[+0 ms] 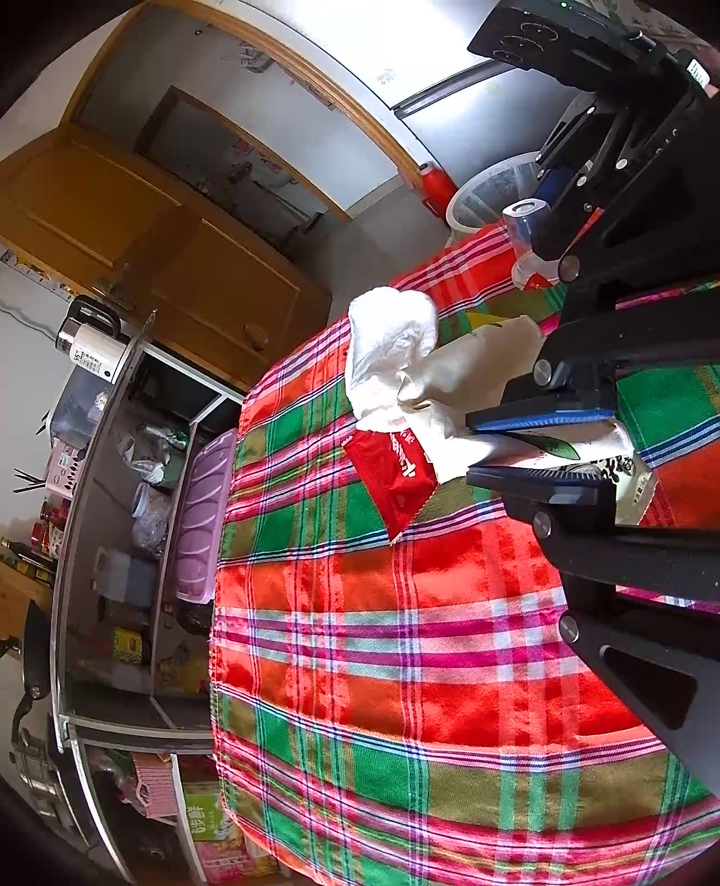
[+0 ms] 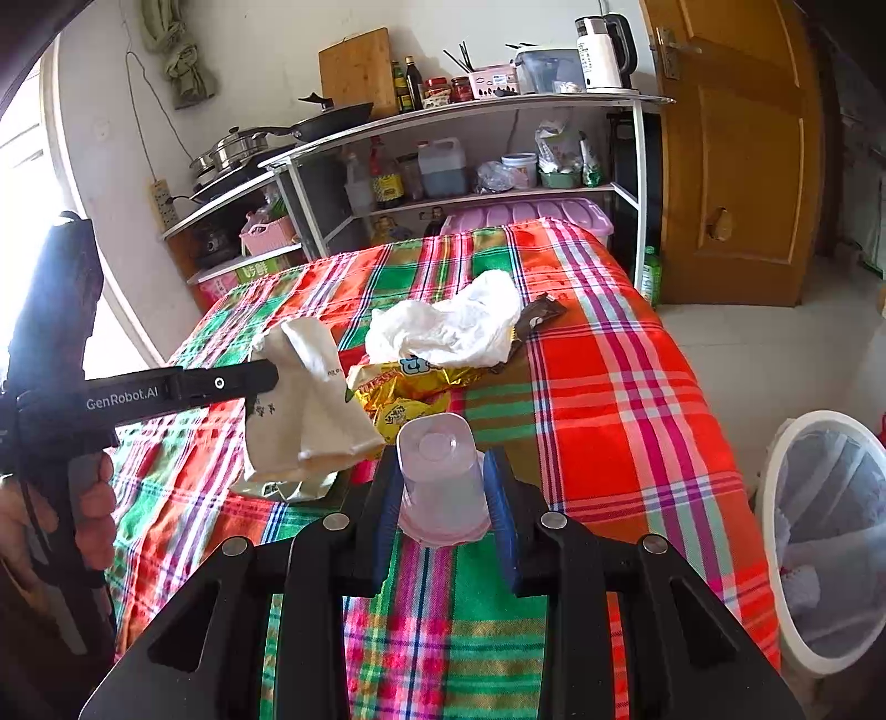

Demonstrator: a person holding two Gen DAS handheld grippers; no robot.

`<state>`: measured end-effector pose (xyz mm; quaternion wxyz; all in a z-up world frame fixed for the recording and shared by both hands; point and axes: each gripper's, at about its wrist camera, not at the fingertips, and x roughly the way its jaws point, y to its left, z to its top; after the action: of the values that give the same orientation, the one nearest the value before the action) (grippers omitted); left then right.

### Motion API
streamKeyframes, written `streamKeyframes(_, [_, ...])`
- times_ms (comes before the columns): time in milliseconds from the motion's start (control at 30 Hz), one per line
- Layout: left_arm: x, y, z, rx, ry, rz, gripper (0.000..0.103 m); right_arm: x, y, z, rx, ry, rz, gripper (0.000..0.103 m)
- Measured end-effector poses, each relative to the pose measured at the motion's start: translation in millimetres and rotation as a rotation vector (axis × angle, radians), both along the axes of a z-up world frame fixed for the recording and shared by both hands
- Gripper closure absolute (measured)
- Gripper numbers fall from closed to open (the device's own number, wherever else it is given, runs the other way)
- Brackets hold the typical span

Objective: Collect trash
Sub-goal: 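Carry the paper bag and clear cup over the trash bin and open both tools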

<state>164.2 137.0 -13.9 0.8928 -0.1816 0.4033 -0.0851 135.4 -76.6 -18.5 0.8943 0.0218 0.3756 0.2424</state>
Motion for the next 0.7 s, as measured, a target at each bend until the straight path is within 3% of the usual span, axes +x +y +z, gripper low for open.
streamKeyframes(700, [-5, -55, 30, -0.001, -0.081, -0.104, 0.091, -14, -59, 19, 0.026, -0.047, -0.124, 0.072])
